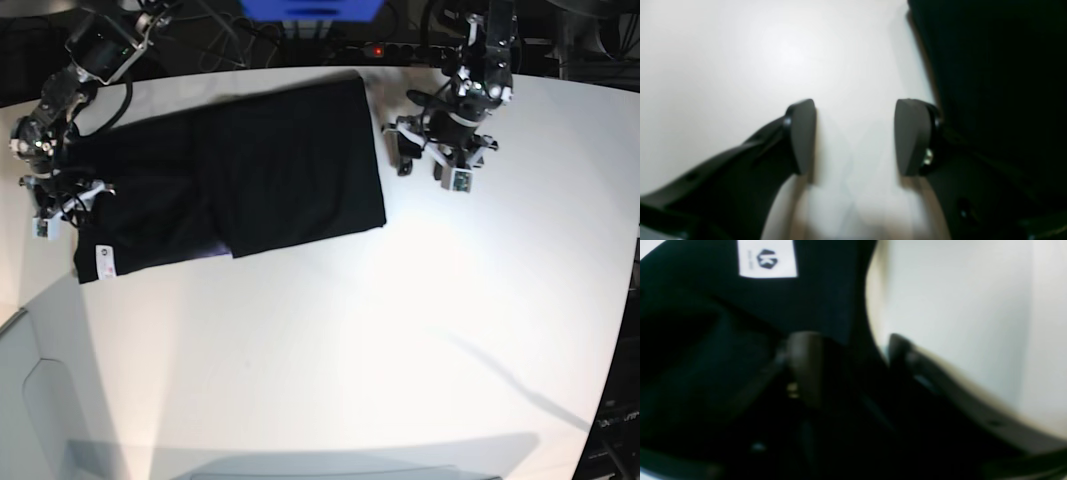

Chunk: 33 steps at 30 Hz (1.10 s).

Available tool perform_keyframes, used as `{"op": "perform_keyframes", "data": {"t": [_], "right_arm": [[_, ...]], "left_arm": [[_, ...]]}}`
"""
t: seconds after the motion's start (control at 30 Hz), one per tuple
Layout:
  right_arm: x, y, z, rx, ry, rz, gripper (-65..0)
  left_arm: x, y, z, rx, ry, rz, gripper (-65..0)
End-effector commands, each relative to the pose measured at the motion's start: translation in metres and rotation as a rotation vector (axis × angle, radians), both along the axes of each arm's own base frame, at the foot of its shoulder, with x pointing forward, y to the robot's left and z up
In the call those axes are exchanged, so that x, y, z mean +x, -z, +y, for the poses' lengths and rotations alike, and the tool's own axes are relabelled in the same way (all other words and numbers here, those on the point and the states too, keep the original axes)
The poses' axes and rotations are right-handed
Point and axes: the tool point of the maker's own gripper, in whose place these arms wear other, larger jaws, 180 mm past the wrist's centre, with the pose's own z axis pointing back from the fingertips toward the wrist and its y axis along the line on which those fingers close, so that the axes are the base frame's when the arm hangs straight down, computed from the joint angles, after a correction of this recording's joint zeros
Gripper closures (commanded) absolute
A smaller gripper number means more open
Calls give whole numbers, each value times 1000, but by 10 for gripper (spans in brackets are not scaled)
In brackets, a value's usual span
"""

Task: Fold the T-shirt properly
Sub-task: 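Grasp the bundle's end with both grippers and fold it over onto itself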

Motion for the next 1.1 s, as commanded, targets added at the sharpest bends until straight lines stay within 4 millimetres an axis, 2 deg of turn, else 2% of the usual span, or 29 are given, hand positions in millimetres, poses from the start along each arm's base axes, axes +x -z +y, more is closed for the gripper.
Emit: {"op": "perform_keyframes", "data": {"t": [0.0,0.13,0.17,0.27,0.33,0.47,0.53,0.67,0.87,0.93,0.97,1.07], "right_arm": [[-16,15,0,-18,-15,113,-181],[-16,15,-1,-19,-15,112,-7],[-15,14,-1,-21,-15,111,0],[-19,15,-1,-24,-15,117,0],[-17,8,-4,-43,-14,101,0],[-13,-21,-3,-73,-15,12,0],[-10,-43,-1,-104,-25,-46,0],[-9,-68,12,-135,-36,-115,0],[-6,-92,35,-164,-85,-175,0],[-7,-97,48,-156,-115,-192,0],[-7,-101,54,-155,-127,-204,0],[-9,-114,73,-147,-177,-245,0]], "left_arm": [[7,-10,2,0,-1,-42,-366],[7,-10,2,0,-1,-42,-366],[7,-10,2,0,-1,-42,-366],[7,-10,2,0,-1,-42,-366],[7,-9,2,0,-2,-40,-366],[8,-9,2,-1,-4,-40,-366],[9,-9,1,-3,-5,-40,-366],[12,-11,-3,-11,0,-51,-366],[29,-20,-12,-42,-13,-89,-365],[32,-22,-15,-49,-12,-98,-364],[35,-23,-23,-61,1,-104,-359],[39,-22,-45,-87,48,-103,-266]]}}
